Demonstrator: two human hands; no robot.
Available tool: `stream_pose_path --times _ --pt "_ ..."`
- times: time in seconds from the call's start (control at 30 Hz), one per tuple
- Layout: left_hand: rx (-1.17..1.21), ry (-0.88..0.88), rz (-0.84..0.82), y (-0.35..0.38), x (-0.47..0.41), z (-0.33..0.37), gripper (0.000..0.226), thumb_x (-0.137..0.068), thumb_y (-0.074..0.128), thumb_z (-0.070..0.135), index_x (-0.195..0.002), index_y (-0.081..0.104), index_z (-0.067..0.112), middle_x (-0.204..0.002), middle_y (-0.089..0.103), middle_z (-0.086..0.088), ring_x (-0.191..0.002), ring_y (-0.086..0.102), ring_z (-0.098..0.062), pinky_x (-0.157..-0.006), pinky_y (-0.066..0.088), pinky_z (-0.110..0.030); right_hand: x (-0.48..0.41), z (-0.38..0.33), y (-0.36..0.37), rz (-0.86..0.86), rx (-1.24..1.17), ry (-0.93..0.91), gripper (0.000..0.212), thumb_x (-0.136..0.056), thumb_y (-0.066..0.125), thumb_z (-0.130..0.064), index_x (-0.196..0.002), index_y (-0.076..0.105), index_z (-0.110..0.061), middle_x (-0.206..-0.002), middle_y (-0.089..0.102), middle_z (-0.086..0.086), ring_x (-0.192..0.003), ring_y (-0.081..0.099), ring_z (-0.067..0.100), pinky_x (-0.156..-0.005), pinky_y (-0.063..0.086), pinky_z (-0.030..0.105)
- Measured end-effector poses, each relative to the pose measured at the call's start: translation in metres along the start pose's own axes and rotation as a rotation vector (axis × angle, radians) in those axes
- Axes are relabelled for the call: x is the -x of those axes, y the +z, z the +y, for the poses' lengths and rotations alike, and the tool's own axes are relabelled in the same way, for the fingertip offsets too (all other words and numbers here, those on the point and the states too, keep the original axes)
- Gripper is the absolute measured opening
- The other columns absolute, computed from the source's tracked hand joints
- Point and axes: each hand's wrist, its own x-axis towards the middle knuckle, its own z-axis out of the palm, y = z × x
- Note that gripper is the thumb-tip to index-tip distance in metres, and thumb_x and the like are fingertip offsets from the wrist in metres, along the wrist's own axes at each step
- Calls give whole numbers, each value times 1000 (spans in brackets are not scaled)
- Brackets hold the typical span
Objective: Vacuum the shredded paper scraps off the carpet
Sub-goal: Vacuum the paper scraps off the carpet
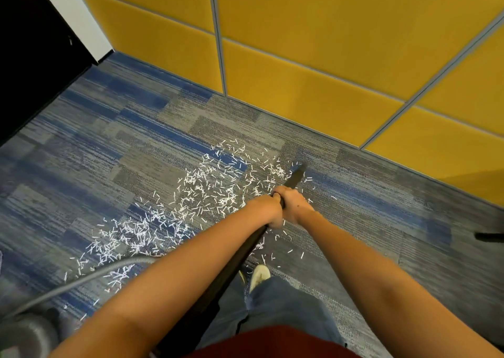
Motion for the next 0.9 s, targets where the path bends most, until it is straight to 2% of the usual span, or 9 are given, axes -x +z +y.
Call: stream_pose_path --times 0.13,0.27,0.4,0.5,0.57,0.63,0.7,0.83,0.9 --pt "58 -92 -16 7 6 3 67 -93 51 16 -149 14 10 -124 53 -10 -111 57 -26 -90 48 -35 -1 -7 1 -53 18 -65 35 -78 66 -1 -112 58 -5 -113 59 13 -103 55 30 -93 43 39" --pt "60 -143 -3 12 12 10 66 -92 51 15 -148 16 9 -123 52 -10 -110 57 -25 -89 48 -34 6 -7 1 -53 31 -87 37 -81 63 0 -117 57 -6 -118 58 12 -106 55 28 -92 41 32" --pt "22 -119 -1 14 19 27 63 -92 51 13 -146 20 6 -123 52 -11 -111 56 -26 -92 48 -35 22 3 -2 -56 28 -97 41 -76 66 1 -115 58 -6 -116 58 12 -106 55 28 -93 41 34" --pt "-18 -65 13 17 25 39 66 -92 52 12 -146 16 5 -121 54 -11 -111 57 -26 -89 48 -33 35 14 -1 -39 33 -45 36 -77 66 0 -111 59 -7 -114 59 11 -103 57 29 -89 42 34" --pt "-28 -58 -2 19 29 45 61 -92 53 14 -144 21 7 -104 55 -8 -110 58 -26 -90 49 -33 45 19 1 -36 40 -15 36 -77 66 -2 -111 58 -9 -112 60 11 -101 59 29 -87 45 34" --pt "-38 -48 -7 22 32 50 59 -91 53 15 -143 25 9 -86 47 -6 -108 59 -25 -91 51 -34 53 24 3 -35 46 24 36 -77 65 -2 -111 58 -12 -110 60 10 -99 60 30 -87 49 39" --pt "-51 -30 -5 26 35 54 60 -91 55 15 -143 25 9 -90 50 -7 -107 60 -25 -89 51 -32 60 25 7 -29 50 54 35 -78 64 -3 -111 57 -14 -110 59 9 -97 60 30 -87 50 42" --pt "-69 -11 -20 35 39 53 61 -91 54 15 -142 22 8 -80 46 -4 -99 61 -24 -84 50 -32 70 26 18 14 6 63 28 -76 66 -8 -102 58 -15 -106 60 6 -93 61 28 -85 51 40" --pt "-64 -1 -28 40 40 50 63 -92 53 17 -143 18 9 -91 52 -6 -98 61 -24 -83 51 -32 71 24 22 17 0 64 27 -77 66 -7 -101 58 -13 -105 61 6 -92 61 27 -83 51 37"
